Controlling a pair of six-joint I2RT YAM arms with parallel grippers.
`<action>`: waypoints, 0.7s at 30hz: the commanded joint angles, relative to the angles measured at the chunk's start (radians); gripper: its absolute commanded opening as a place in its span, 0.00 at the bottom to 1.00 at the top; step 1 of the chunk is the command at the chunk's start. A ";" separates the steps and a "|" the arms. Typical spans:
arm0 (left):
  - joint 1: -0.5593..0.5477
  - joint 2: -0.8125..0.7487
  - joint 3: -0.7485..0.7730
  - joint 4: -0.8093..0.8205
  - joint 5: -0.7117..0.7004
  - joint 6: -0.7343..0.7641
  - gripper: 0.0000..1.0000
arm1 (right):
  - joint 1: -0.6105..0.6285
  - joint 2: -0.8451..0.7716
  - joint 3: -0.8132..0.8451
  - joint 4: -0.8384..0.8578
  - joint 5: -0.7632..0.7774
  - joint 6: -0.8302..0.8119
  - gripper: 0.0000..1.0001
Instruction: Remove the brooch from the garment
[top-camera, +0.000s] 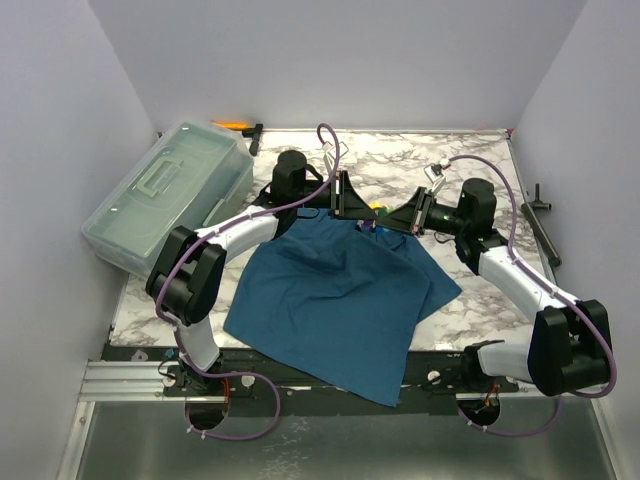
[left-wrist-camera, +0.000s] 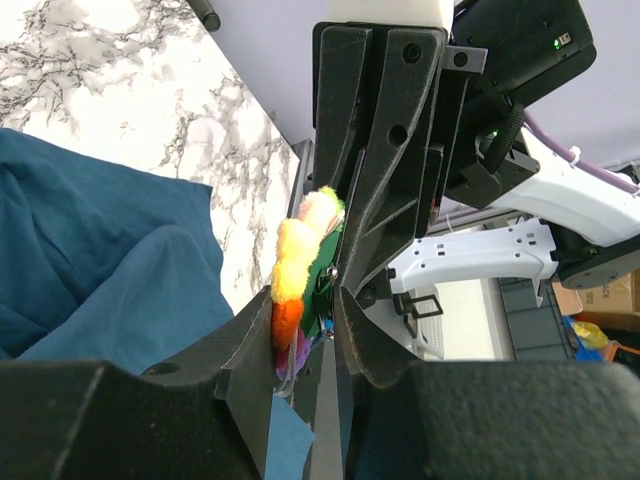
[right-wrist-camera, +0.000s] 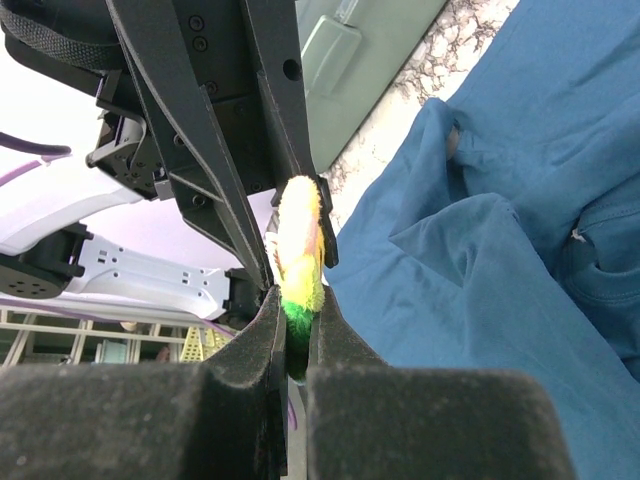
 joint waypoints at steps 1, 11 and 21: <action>-0.013 0.030 0.025 -0.007 0.001 0.015 0.27 | 0.003 -0.036 0.001 0.091 -0.052 0.020 0.01; -0.024 0.040 0.038 -0.006 0.013 0.019 0.25 | 0.003 -0.028 -0.001 0.113 -0.064 0.028 0.01; -0.055 0.056 0.073 -0.005 0.049 0.041 0.23 | 0.003 -0.019 0.011 0.085 -0.073 0.007 0.01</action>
